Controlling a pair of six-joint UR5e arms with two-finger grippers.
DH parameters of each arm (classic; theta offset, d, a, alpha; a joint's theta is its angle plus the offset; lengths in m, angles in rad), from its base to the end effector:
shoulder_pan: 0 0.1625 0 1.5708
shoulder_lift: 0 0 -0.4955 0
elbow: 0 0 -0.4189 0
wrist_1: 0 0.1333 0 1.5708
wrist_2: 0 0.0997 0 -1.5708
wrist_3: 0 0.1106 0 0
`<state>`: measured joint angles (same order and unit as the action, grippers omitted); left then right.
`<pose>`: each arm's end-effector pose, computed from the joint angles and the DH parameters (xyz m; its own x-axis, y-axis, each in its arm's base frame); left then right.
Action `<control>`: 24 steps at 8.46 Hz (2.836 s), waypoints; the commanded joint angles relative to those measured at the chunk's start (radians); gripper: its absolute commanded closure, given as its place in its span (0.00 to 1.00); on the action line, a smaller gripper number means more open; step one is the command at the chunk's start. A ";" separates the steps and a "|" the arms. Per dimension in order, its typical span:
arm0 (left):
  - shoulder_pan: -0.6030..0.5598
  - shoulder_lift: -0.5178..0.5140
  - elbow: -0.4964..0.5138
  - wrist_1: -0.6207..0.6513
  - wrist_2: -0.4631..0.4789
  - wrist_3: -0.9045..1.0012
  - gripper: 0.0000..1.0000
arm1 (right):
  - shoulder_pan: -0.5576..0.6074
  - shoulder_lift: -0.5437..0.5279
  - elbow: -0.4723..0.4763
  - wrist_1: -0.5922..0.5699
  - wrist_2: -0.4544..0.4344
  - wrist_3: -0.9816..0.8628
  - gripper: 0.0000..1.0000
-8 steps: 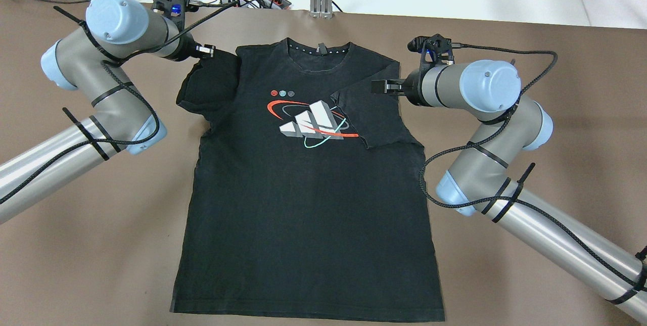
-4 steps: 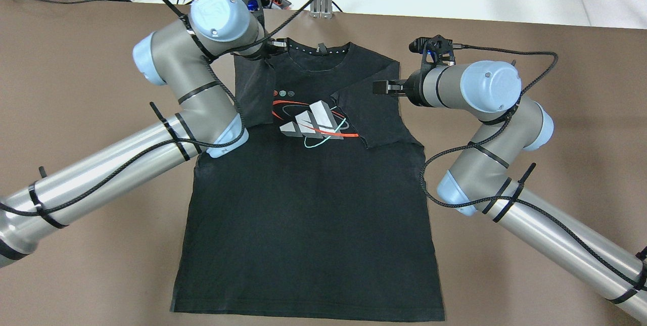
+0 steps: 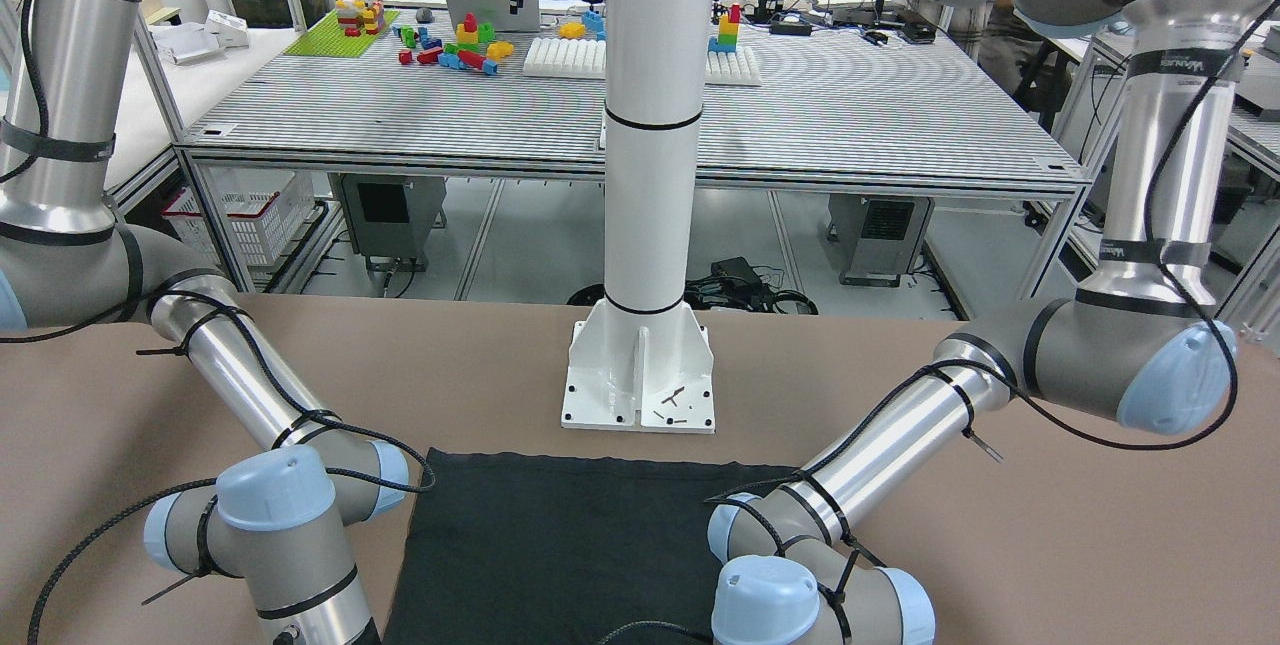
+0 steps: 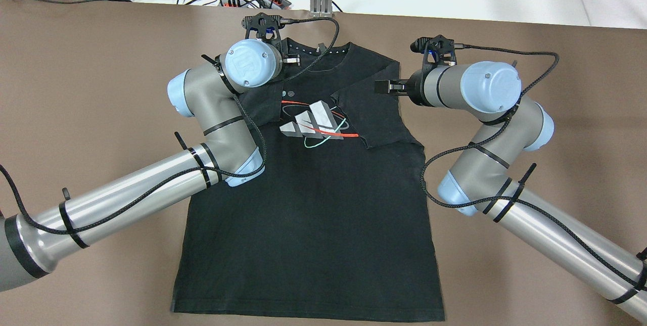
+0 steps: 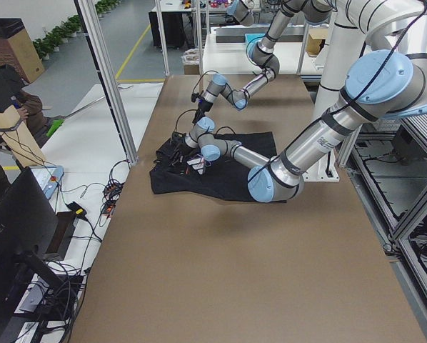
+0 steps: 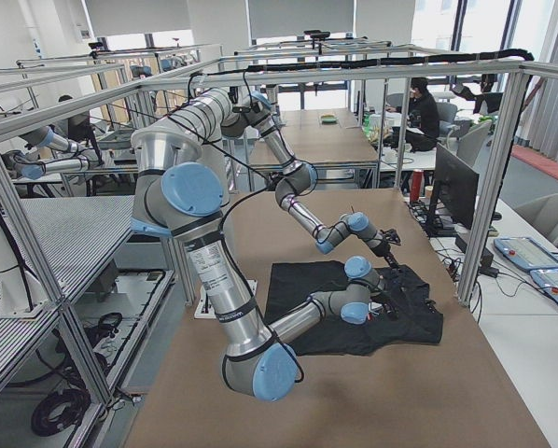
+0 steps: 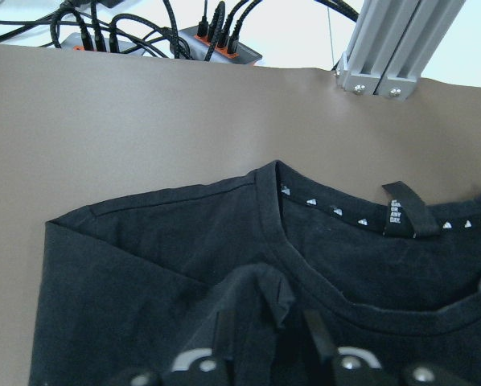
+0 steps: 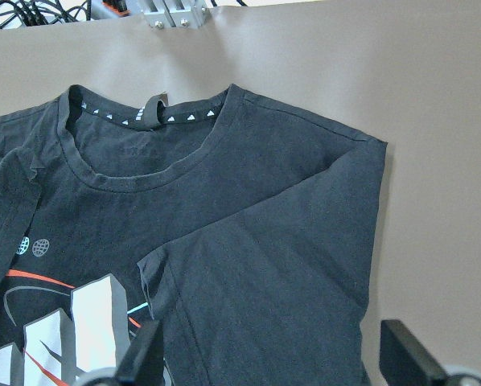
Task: Fold clothes
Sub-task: 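Grasp the sleeve nearest the left gripper and fold it inward, then move both grippers to the hem corners nearest the robot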
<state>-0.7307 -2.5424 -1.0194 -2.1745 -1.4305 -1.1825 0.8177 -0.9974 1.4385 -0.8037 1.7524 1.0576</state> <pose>0.5985 -0.7361 0.2429 0.6423 -0.0722 -0.7630 0.5473 0.7401 0.3907 -0.4540 -0.6500 0.3453 0.5069 -0.1653 0.8460 -0.4054 0.8204 0.4032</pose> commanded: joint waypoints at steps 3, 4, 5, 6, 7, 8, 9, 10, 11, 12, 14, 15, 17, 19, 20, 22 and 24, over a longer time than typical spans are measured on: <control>-0.139 0.071 -0.127 -0.016 -0.270 -0.015 0.06 | 0.004 0.013 0.000 0.000 0.033 0.007 0.06; -0.150 0.141 -0.228 -0.016 -0.344 -0.063 0.06 | 0.011 0.013 0.008 0.000 0.095 0.013 0.06; -0.156 0.192 -0.304 -0.014 -0.399 -0.136 0.06 | 0.036 0.011 0.019 -0.026 0.202 0.030 0.06; -0.153 0.242 -0.374 -0.008 -0.400 -0.199 0.06 | 0.037 0.000 0.048 -0.058 0.260 0.036 0.06; -0.150 0.304 -0.454 -0.005 -0.393 -0.260 0.06 | 0.037 -0.032 0.110 -0.093 0.262 0.038 0.06; -0.147 0.392 -0.517 -0.005 -0.398 -0.269 0.06 | 0.037 -0.080 0.196 -0.158 0.265 0.036 0.06; -0.145 0.478 -0.581 -0.005 -0.400 -0.270 0.06 | 0.035 -0.137 0.301 -0.233 0.269 0.036 0.06; -0.135 0.541 -0.653 -0.005 -0.407 -0.272 0.06 | 0.023 -0.171 0.378 -0.283 0.269 0.038 0.06; -0.092 0.547 -0.694 -0.007 -0.438 -0.272 0.06 | 0.020 -0.219 0.431 -0.314 0.269 0.038 0.06; -0.014 0.507 -0.685 -0.005 -0.432 -0.285 0.06 | 0.003 -0.274 0.457 -0.312 0.271 0.068 0.06; 0.069 0.465 -0.680 -0.008 -0.413 -0.299 0.06 | -0.090 -0.349 0.467 -0.284 0.262 0.191 0.06; 0.103 0.561 -0.774 -0.013 -0.415 -0.299 0.06 | -0.126 -0.418 0.488 -0.175 0.269 0.203 0.06; 0.125 0.731 -0.893 -0.049 -0.413 -0.362 0.06 | -0.172 -0.515 0.554 -0.037 0.285 0.345 0.06; 0.166 0.977 -0.930 -0.294 -0.410 -0.393 0.06 | -0.221 -0.605 0.563 0.093 0.318 0.366 0.06; 0.207 1.046 -0.938 -0.377 -0.354 -0.416 0.06 | -0.274 -0.663 0.560 0.171 0.315 0.367 0.06; 0.382 1.093 -0.939 -0.378 -0.161 -0.451 0.06 | -0.362 -0.699 0.559 0.215 0.306 0.398 0.06; 0.456 1.100 -0.956 -0.370 -0.093 -0.479 0.06 | -0.438 -0.699 0.556 0.225 0.280 0.413 0.06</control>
<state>-0.3600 -1.4601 -1.9628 -2.5446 -1.6108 -1.6369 0.4548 -1.6887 1.9975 -0.5971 2.0535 1.4550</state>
